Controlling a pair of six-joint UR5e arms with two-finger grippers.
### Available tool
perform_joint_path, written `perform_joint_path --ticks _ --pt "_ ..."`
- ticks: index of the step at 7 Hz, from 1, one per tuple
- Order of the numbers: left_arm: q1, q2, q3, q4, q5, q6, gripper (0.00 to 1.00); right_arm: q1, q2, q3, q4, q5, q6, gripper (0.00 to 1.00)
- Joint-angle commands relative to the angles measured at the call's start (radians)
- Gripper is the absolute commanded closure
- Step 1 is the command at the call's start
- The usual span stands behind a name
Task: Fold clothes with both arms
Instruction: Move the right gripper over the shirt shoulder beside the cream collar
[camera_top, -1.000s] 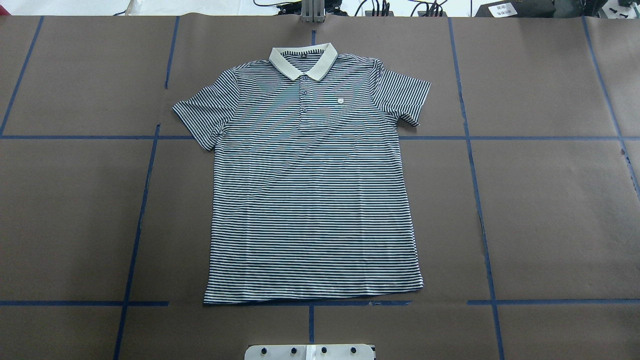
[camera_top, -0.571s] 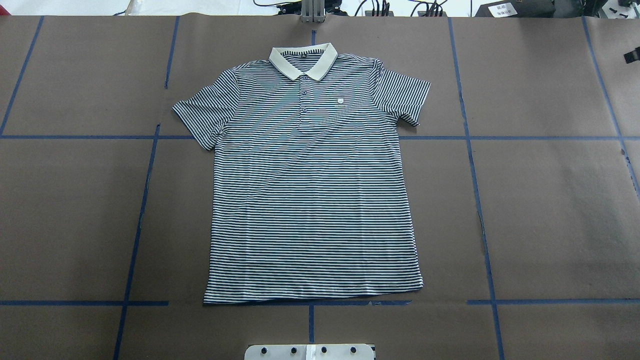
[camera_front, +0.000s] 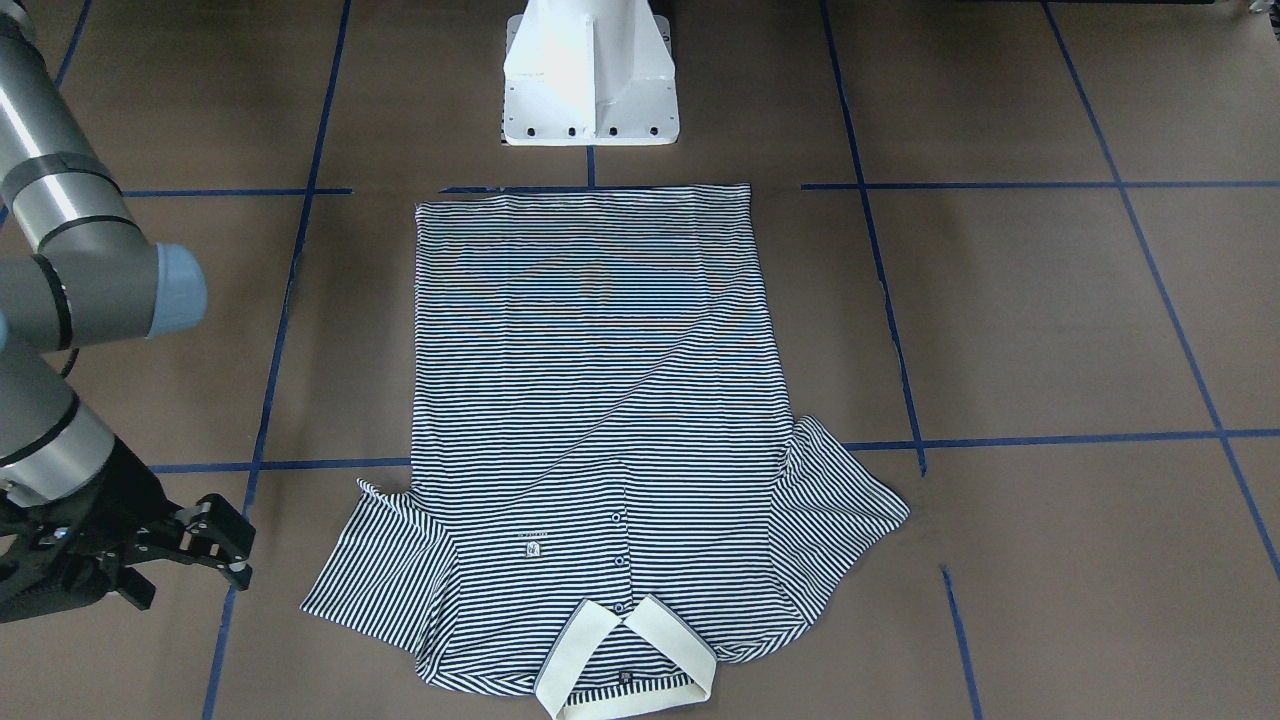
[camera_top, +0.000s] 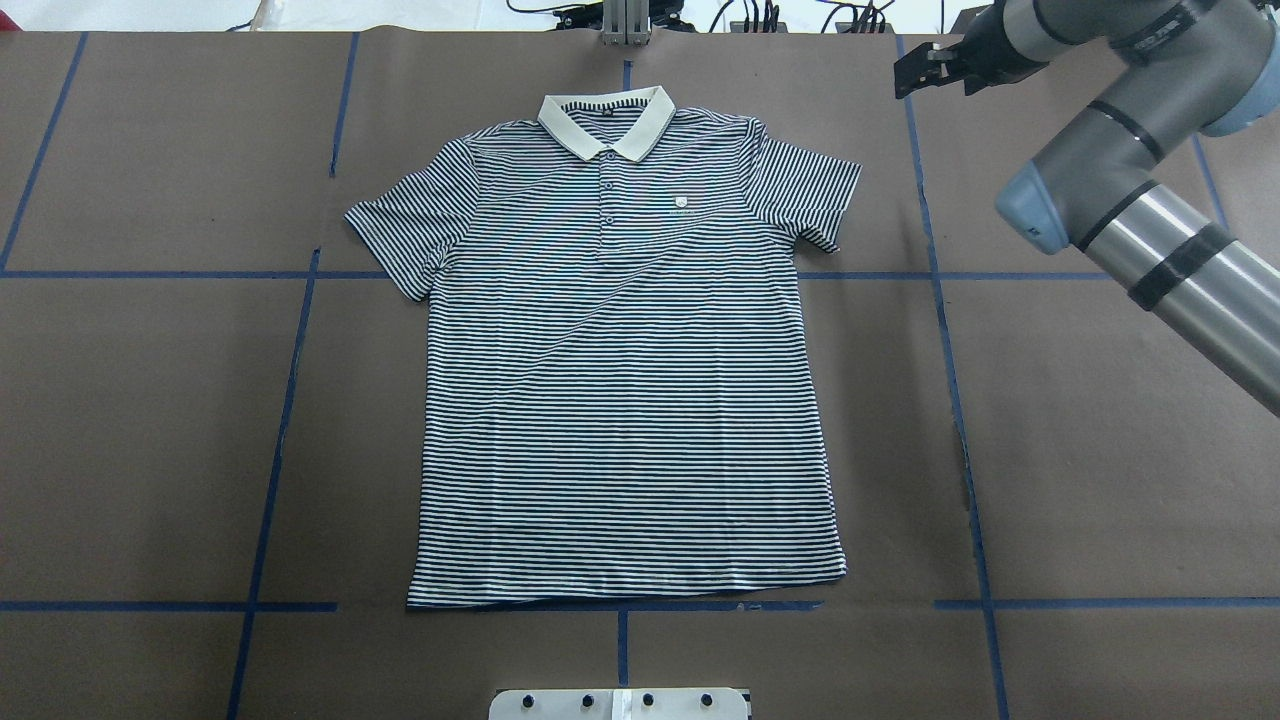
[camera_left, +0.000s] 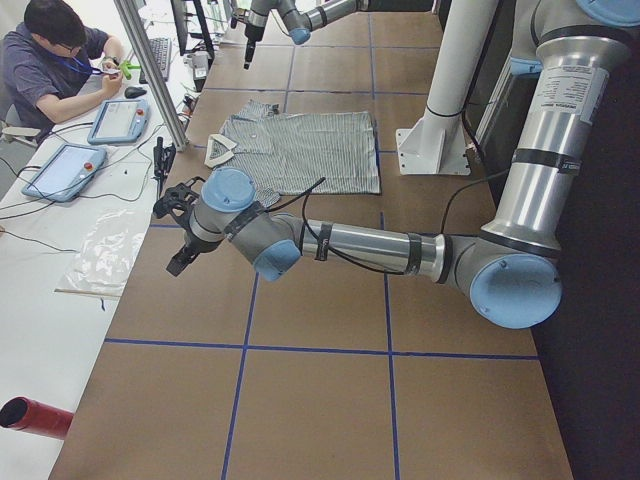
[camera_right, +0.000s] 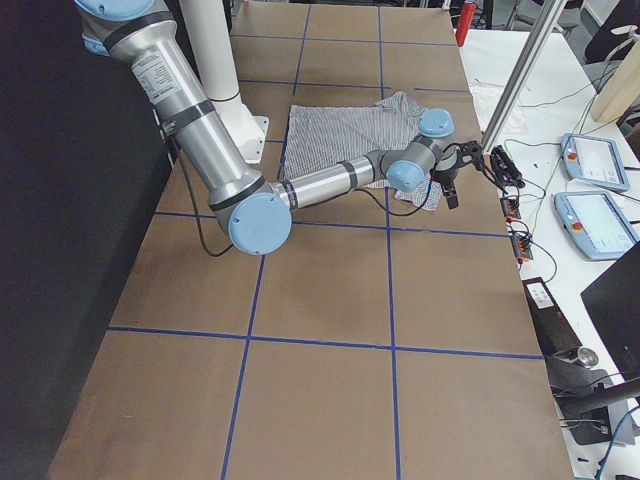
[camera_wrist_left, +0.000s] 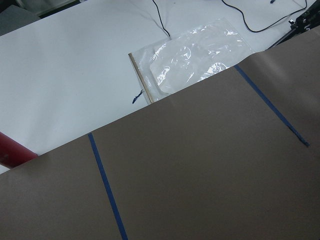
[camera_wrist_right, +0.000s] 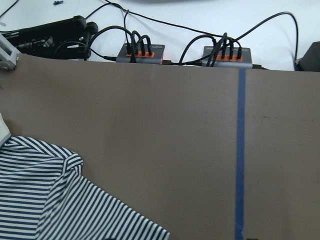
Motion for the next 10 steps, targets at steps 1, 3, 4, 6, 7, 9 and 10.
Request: perform_joint_path --ticks 1,3,4,6,7,9,10 --pt "0.000 0.003 -0.002 0.000 -0.001 0.000 0.00 -0.099 0.034 -0.103 0.114 -0.124 0.111 0.19" --pt "0.000 0.006 -0.003 0.000 -0.001 0.001 0.00 -0.134 0.037 -0.150 0.114 -0.175 0.120 0.34" --pt "0.000 0.006 -0.003 0.000 -0.001 0.001 0.00 -0.134 0.045 -0.173 0.114 -0.185 0.120 0.36" --pt "0.000 0.007 -0.003 0.000 -0.003 0.001 0.00 -0.140 0.057 -0.204 0.117 -0.197 0.120 0.40" --pt "0.000 0.007 -0.003 0.000 -0.003 0.001 0.00 -0.144 0.058 -0.209 0.119 -0.197 0.122 0.41" --pt "0.000 0.009 -0.003 0.000 -0.003 0.001 0.00 -0.156 0.078 -0.236 0.119 -0.211 0.123 0.42" --pt "0.000 0.009 -0.003 0.000 -0.003 0.001 0.00 -0.163 0.078 -0.241 0.119 -0.220 0.123 0.42"
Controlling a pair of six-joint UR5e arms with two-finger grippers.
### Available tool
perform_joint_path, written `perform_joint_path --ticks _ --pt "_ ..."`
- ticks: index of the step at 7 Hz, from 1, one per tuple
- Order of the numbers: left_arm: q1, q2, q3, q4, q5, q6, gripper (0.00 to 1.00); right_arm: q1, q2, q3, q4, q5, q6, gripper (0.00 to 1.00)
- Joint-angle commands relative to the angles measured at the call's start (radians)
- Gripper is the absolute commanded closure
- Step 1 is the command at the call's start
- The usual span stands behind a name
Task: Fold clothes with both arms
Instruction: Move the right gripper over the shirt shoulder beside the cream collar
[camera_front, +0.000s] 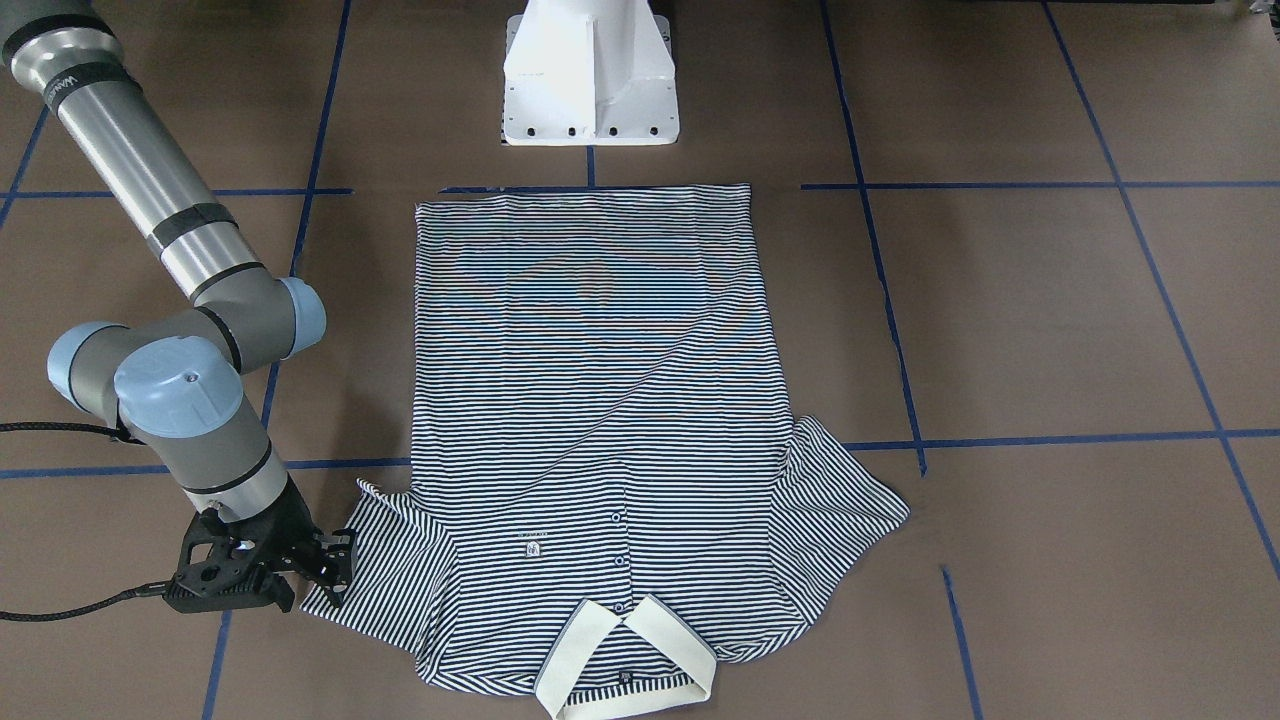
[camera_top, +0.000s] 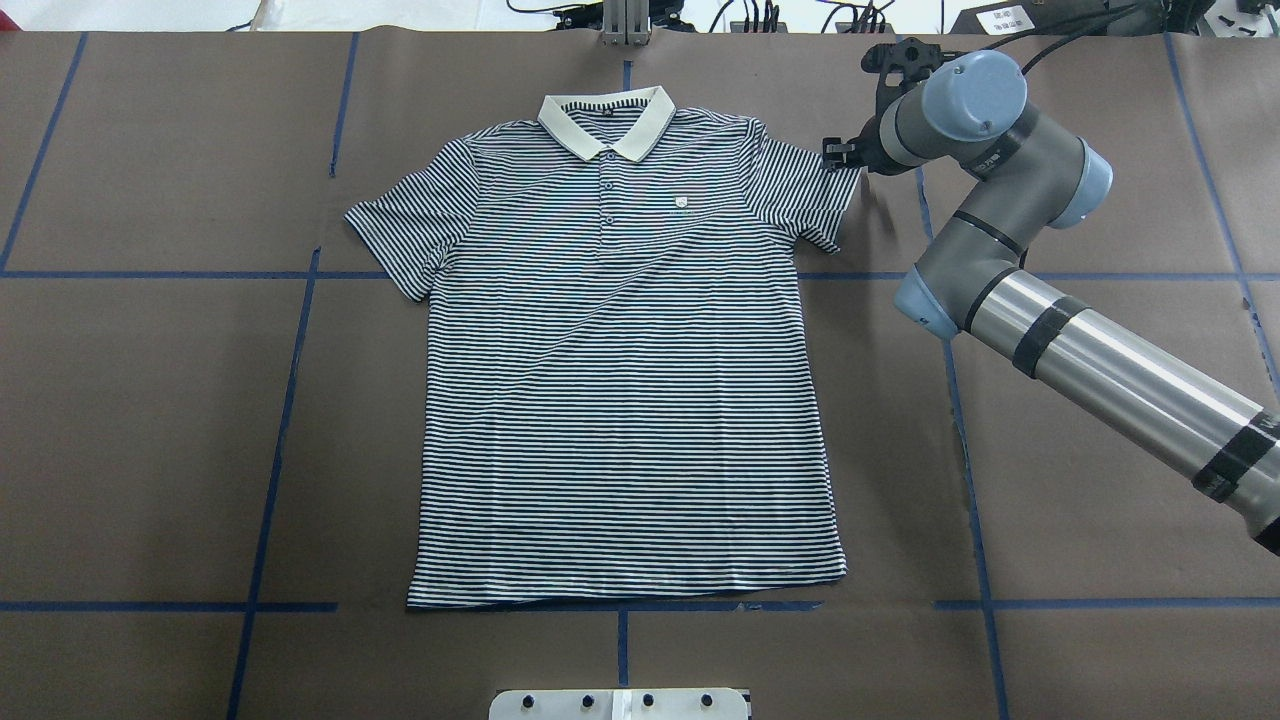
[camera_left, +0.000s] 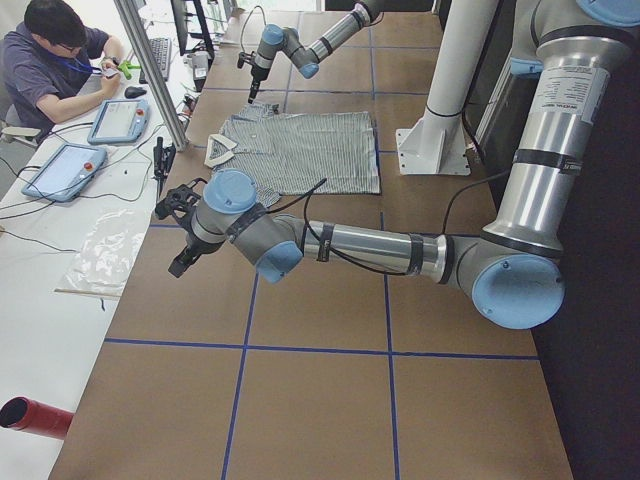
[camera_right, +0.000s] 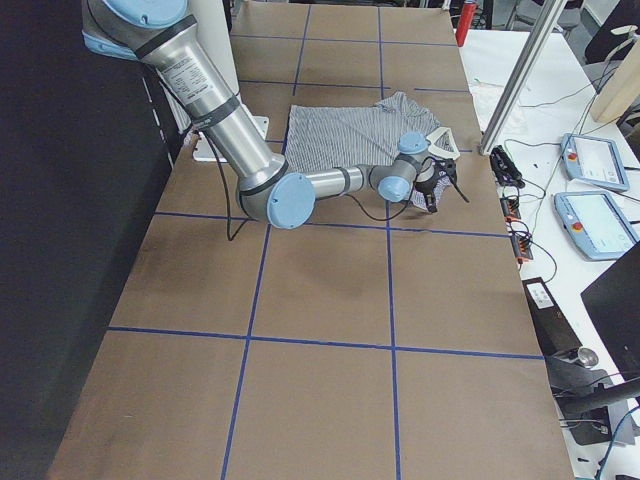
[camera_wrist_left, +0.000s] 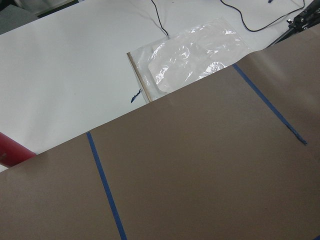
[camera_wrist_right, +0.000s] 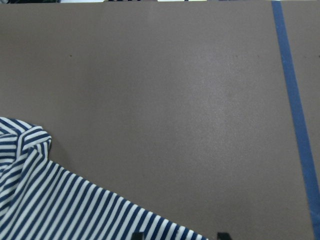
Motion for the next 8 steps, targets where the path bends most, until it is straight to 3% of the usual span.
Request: perform_joint_path --ticks 1,3,4,5,6,8 --pt "0.000 0.002 0.000 0.000 0.000 0.000 0.00 -0.011 0.003 -0.010 0.000 -0.010 0.000 0.42" --pt "0.000 0.002 0.000 0.000 0.000 0.000 0.00 -0.011 0.002 -0.010 0.000 -0.010 0.000 0.45" --pt "0.000 0.002 0.000 0.000 0.000 0.000 0.00 -0.011 0.002 -0.010 0.000 -0.012 0.002 0.64" --pt "0.000 0.002 0.000 0.000 0.000 0.000 0.00 -0.011 0.002 -0.009 0.000 -0.012 0.003 0.94" --pt "0.000 0.002 0.000 0.000 0.000 0.000 0.00 -0.010 0.000 -0.005 0.002 -0.010 0.002 1.00" --pt "0.000 0.002 0.000 0.000 0.000 0.000 0.00 -0.010 0.002 0.007 -0.008 -0.030 0.002 1.00"
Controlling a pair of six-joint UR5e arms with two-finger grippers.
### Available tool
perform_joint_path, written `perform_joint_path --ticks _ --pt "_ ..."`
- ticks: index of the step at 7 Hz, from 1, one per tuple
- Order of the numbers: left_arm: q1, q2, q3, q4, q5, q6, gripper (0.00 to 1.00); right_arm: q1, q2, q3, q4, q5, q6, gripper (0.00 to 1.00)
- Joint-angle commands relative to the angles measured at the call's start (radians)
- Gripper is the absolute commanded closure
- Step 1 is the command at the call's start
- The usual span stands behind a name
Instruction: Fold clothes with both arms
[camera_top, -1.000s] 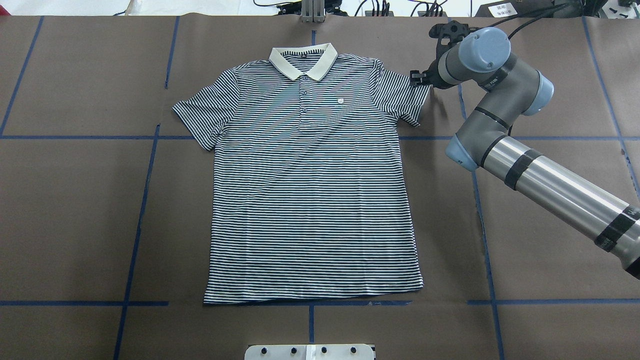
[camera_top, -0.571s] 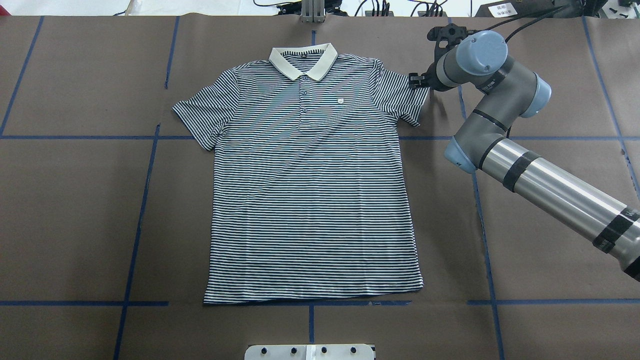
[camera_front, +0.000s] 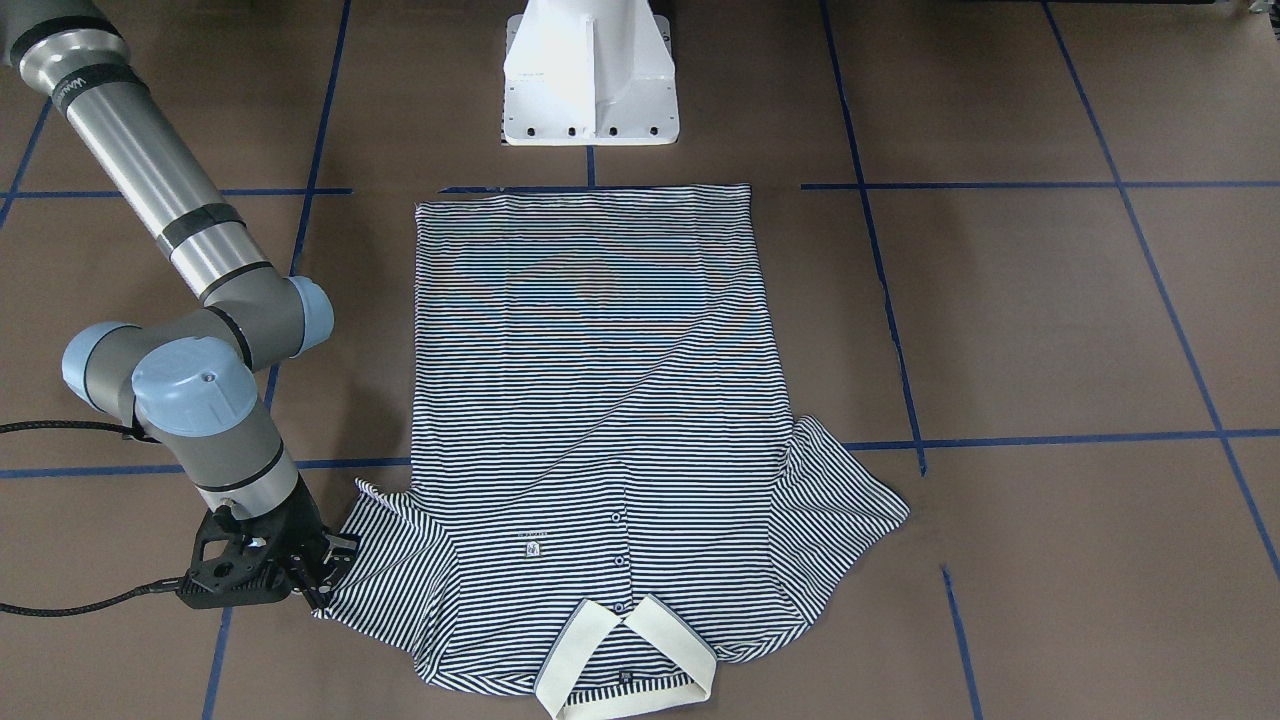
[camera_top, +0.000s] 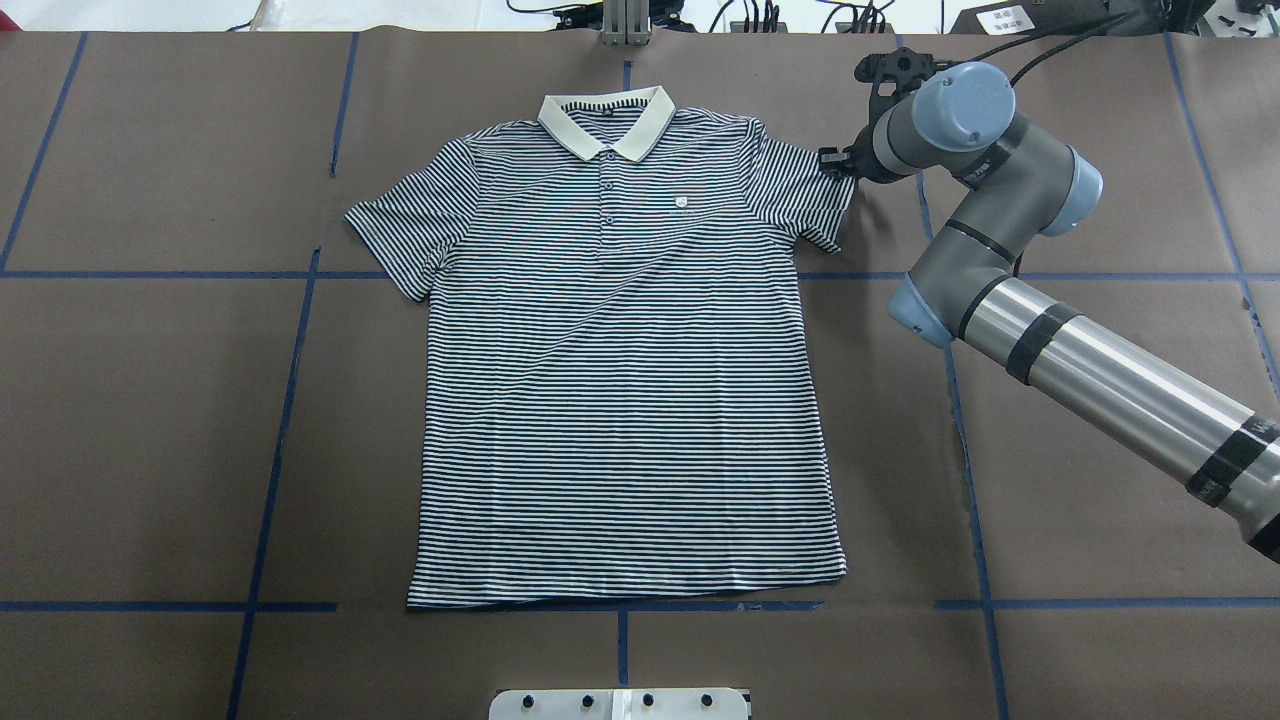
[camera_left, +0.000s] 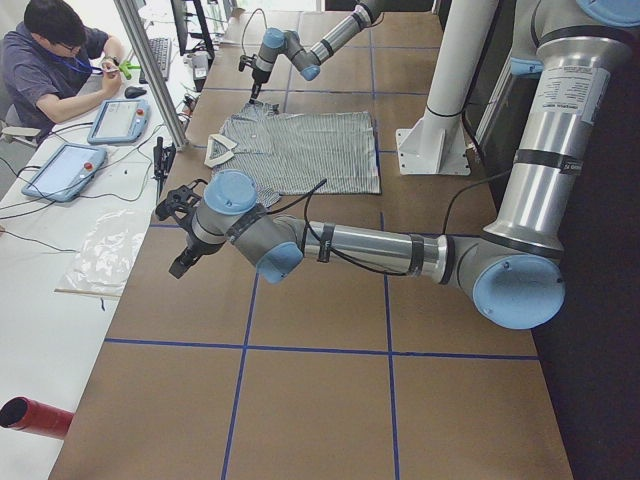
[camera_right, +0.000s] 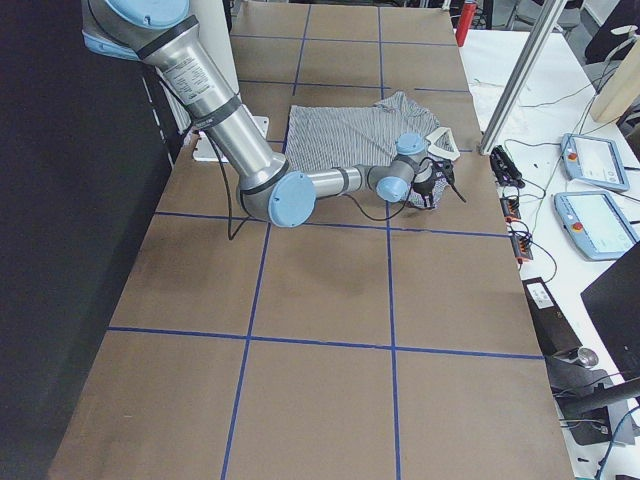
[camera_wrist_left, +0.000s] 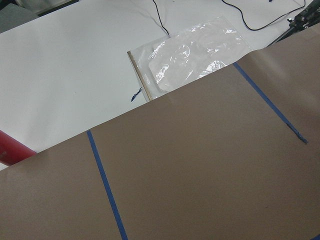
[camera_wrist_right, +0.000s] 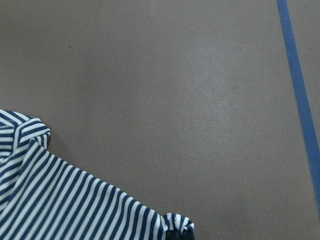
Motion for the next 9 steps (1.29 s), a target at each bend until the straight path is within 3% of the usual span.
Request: perform_joint_path --ticks 1,2,3,4,6,9 --pt "0.000 0.000 -0.001 0.000 0.000 0.000 0.00 0.000 0.001 0.061 -0.043 -0.017 0.004 1.00" --pt "0.000 0.000 -0.001 0.000 0.000 0.000 0.00 -0.030 0.004 0.149 -0.186 -0.073 0.029 1.00" --pt "0.000 0.000 -0.001 0.000 -0.002 0.000 0.00 -0.097 0.068 0.171 -0.316 -0.216 0.128 1.00" --pt "0.000 0.000 0.001 0.000 -0.002 0.000 0.00 -0.150 0.158 0.156 -0.441 -0.298 0.223 1.00" --pt "0.000 0.002 0.003 0.000 -0.002 0.000 0.00 -0.196 0.315 -0.004 -0.488 -0.345 0.329 1.00" --pt "0.000 0.002 0.001 0.000 -0.003 0.000 0.00 -0.205 0.331 -0.037 -0.485 -0.373 0.333 1.00"
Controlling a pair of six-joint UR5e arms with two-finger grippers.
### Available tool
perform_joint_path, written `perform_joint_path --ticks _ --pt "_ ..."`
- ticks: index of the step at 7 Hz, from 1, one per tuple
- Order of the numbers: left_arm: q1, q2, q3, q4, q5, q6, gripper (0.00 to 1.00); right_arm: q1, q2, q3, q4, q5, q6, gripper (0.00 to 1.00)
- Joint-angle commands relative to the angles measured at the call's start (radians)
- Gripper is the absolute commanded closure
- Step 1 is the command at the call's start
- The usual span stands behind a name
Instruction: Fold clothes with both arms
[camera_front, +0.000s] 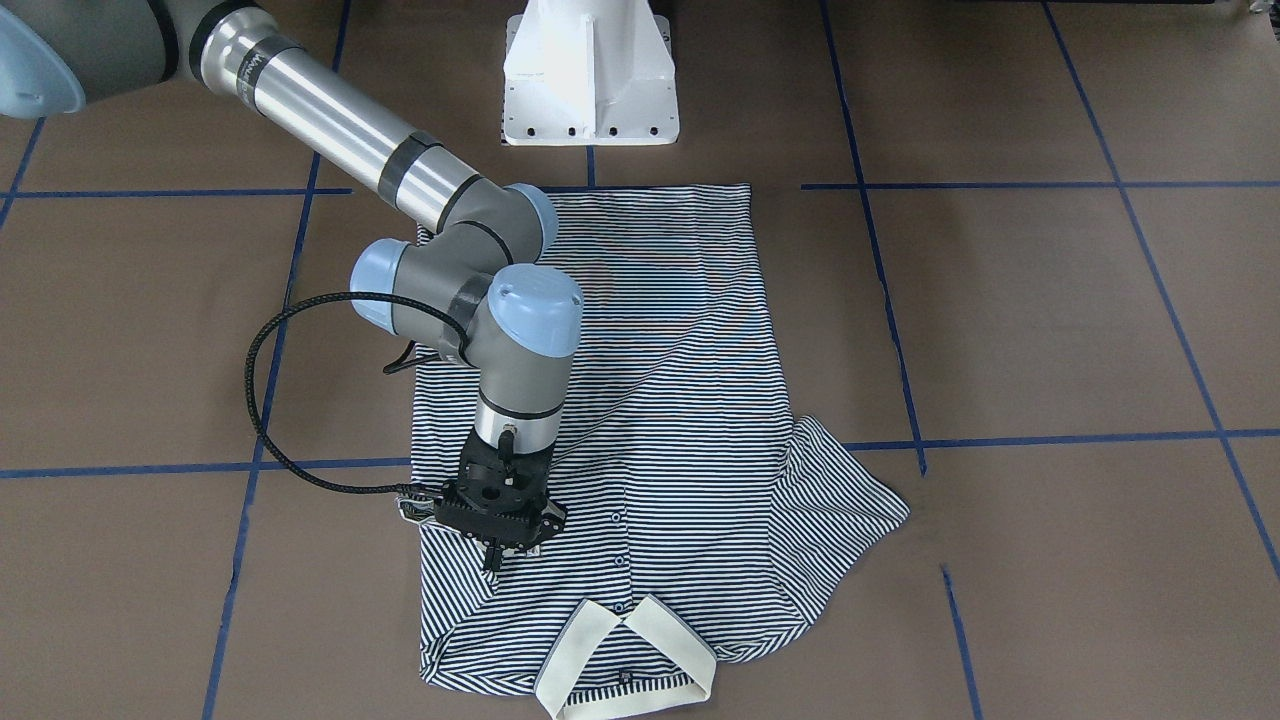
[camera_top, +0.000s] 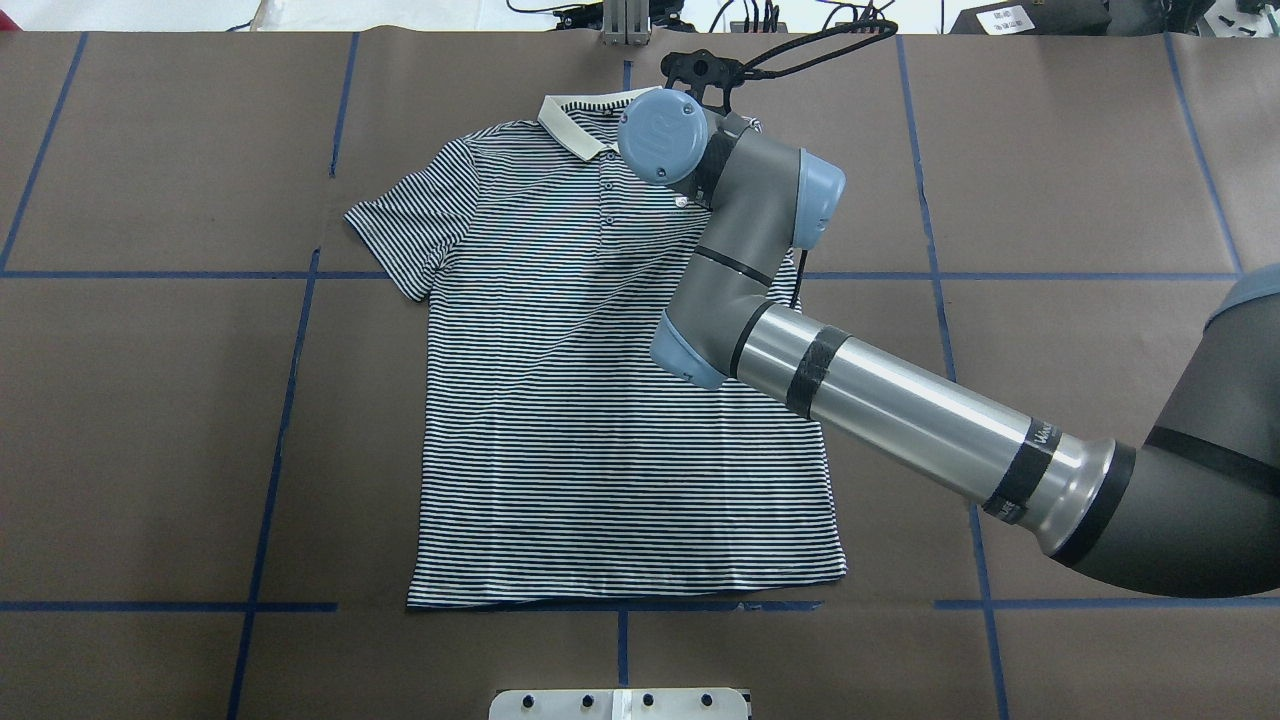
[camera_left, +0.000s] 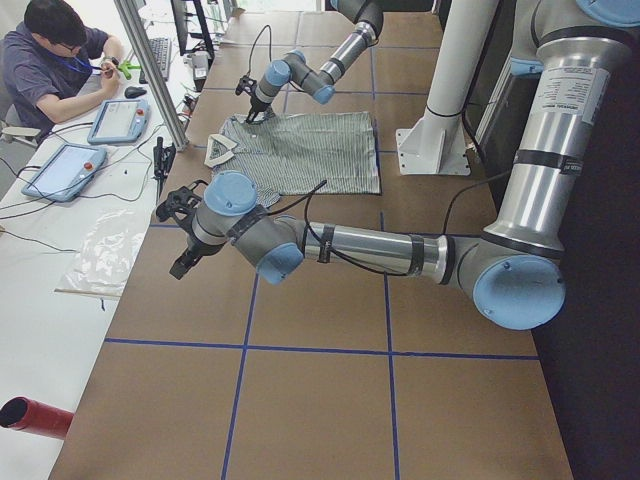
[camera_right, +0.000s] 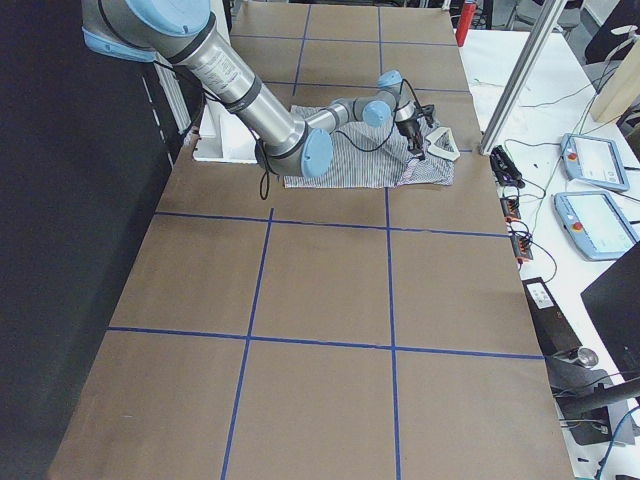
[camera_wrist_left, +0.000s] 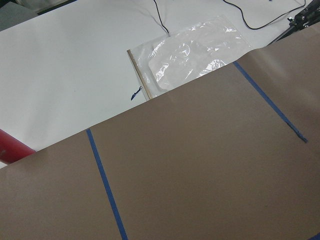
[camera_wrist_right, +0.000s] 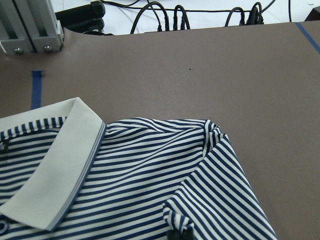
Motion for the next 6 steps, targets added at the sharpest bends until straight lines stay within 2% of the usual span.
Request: perform_joint_path --ticks 1,2,3,4,6 --pt "0.000 0.000 0.000 0.000 0.000 0.000 0.00 -0.002 0.010 -0.011 -0.001 -0.006 0.005 1.00" --pt "0.000 0.000 -0.002 0.000 0.000 0.000 0.00 -0.002 0.010 -0.019 0.002 -0.006 0.005 1.00" --pt "0.000 0.008 -0.002 0.000 0.000 0.000 0.00 -0.002 0.010 -0.019 0.005 -0.005 -0.005 0.43" --pt "0.000 0.009 -0.002 0.000 0.000 0.000 0.00 -0.007 0.026 -0.017 0.005 -0.003 -0.028 0.00" --pt "0.000 0.009 -0.002 0.000 0.000 0.000 0.00 -0.001 0.059 -0.014 0.004 0.008 -0.120 0.00"
